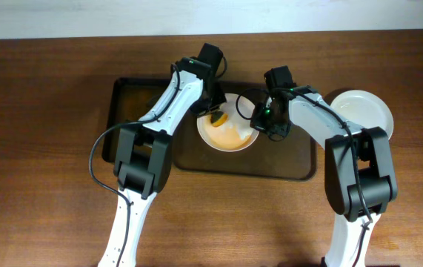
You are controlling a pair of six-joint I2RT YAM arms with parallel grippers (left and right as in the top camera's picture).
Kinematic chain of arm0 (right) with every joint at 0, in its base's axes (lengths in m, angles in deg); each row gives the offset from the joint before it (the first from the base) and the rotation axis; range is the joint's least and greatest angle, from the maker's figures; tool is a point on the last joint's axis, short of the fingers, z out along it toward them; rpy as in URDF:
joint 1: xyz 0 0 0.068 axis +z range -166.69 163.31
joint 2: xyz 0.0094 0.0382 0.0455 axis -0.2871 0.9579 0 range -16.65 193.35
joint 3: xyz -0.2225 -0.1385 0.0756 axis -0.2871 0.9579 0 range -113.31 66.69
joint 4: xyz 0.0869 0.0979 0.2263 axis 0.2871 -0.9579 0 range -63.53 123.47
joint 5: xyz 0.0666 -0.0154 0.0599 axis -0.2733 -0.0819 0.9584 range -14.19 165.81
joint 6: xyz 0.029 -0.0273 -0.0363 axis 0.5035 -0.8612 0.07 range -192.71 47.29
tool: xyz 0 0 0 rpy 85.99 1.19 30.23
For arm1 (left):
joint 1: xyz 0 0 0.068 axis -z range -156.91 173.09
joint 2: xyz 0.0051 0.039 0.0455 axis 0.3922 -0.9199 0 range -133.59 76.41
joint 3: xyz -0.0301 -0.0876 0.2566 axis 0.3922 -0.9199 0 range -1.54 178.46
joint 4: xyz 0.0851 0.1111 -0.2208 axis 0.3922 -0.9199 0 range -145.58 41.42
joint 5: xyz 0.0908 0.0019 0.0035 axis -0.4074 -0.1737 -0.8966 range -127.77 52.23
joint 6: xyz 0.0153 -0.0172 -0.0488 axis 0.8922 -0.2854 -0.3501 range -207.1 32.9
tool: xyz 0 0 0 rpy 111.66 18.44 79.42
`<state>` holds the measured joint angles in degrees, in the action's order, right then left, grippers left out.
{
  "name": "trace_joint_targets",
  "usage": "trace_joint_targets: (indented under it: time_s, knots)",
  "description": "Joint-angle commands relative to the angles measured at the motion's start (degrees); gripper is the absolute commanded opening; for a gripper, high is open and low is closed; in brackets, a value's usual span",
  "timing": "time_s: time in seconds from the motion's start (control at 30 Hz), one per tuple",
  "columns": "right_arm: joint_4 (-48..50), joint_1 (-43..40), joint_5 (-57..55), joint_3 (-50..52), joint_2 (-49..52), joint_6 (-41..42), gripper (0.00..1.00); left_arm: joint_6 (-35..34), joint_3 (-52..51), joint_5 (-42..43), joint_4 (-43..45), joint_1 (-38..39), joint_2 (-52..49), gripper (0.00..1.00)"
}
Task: Clean dirty plates on tray and stack at the side
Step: 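Scrub the last plate with the sponge in left gripper while right holds rim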
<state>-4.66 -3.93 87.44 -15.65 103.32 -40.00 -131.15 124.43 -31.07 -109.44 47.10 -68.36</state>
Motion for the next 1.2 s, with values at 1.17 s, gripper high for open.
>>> trace_joint_targets:
  time_s: [1.17]
  knots:
    - [-0.37,0.00,-3.04,0.74,2.60,0.11,0.04,25.05,-2.05,5.51,-14.43,5.03,-7.04,0.00]
